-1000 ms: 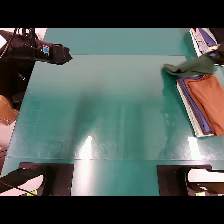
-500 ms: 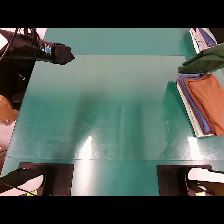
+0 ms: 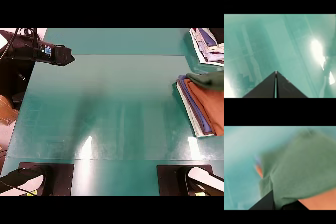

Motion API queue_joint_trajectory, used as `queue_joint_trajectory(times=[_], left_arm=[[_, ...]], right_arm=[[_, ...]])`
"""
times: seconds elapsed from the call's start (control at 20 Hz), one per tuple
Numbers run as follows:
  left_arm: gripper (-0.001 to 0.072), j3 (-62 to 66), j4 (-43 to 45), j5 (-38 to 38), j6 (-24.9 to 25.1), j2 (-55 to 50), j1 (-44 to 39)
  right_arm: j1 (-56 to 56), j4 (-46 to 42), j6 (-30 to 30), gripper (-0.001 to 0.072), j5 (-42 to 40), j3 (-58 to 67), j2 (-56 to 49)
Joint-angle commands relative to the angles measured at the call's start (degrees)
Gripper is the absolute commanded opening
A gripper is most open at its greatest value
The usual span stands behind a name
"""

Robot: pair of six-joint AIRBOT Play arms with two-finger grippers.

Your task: Fold the shirts.

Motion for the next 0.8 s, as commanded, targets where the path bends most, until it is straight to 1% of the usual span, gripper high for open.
queue_joint_trajectory(times=[0.0,0.05,0.1,0.15,0.2,0.3,0.45,0.6,0.75], left_arm=[[0.0025,0.02,0.04,-0.68,0.13,0.00,0.00],[0.0025,0.02,0.07,-0.83,0.15,0.00,0.00],[0.0025,0.02,0.07,-0.85,0.28,0.00,-0.02],[0.0025,0.02,0.11,-0.87,0.52,0.00,-0.02],[0.0025,0.02,0.11,-0.85,0.52,0.00,-0.02],[0.0025,0.02,0.15,-0.85,0.52,0.00,0.00],[0.0025,0.02,0.15,-0.74,0.52,0.00,0.00],[0.0025,0.02,0.07,-0.87,0.48,0.00,0.00],[0.0025,0.02,0.09,-0.59,0.48,0.00,0.00]], right_arm=[[-5.75,-8.07,0.07,0.0022,3.98,-12.11,5.20],[-7.82,-9.14,0.09,0.0050,4.55,-14.91,6.49],[-9.84,-9.68,0.09,0.0222,4.83,-17.22,7.67],[-11.78,-9.40,0.09,0.0425,4.42,-19.26,8.76],[-13.14,-9.38,0.09,0.0541,3.87,-20.76,9.73],[-13.70,-7.41,0.09,0.0541,2.60,-21.51,11.21],[-10.01,2.97,0.04,0.0541,-0.92,-21.49,13.70],[0.37,9.38,0.04,0.0541,-4.28,-21.49,15.41],[14.32,10.08,0.04,0.0540,-6.51,-21.51,14.71]])
